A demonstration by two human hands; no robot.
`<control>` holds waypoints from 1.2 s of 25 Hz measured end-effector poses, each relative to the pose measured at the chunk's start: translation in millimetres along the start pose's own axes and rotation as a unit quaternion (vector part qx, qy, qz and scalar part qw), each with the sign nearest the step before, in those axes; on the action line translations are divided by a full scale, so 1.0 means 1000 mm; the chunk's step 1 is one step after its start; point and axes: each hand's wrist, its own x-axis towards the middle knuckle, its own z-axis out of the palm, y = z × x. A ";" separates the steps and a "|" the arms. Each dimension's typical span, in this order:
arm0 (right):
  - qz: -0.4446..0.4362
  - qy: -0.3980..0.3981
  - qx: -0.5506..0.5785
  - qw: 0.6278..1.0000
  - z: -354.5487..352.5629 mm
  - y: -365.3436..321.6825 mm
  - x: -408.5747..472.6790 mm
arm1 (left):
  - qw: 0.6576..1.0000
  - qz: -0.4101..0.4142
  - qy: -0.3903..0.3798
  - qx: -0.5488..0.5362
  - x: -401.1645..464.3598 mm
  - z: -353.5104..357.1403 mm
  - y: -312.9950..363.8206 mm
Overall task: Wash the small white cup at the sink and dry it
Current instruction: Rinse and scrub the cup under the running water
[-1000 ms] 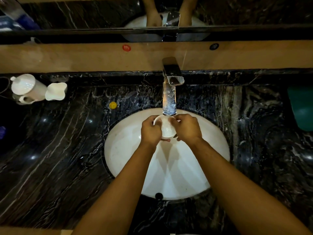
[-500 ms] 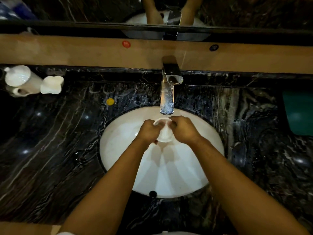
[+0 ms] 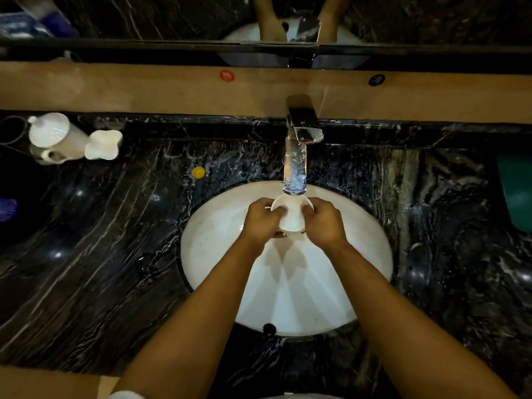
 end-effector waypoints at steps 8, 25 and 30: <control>-0.011 -0.022 -0.063 0.998 0.005 -0.007 -0.004 | 0.995 -0.037 0.070 -0.053 -0.001 0.013 0.001; 0.039 0.023 0.051 0.998 0.021 -0.008 -0.022 | 0.993 -0.005 0.072 -0.093 0.003 0.019 0.000; 0.006 0.044 -0.006 0.999 0.009 -0.004 -0.016 | 0.994 -0.017 -0.010 -0.108 -0.001 0.010 -0.001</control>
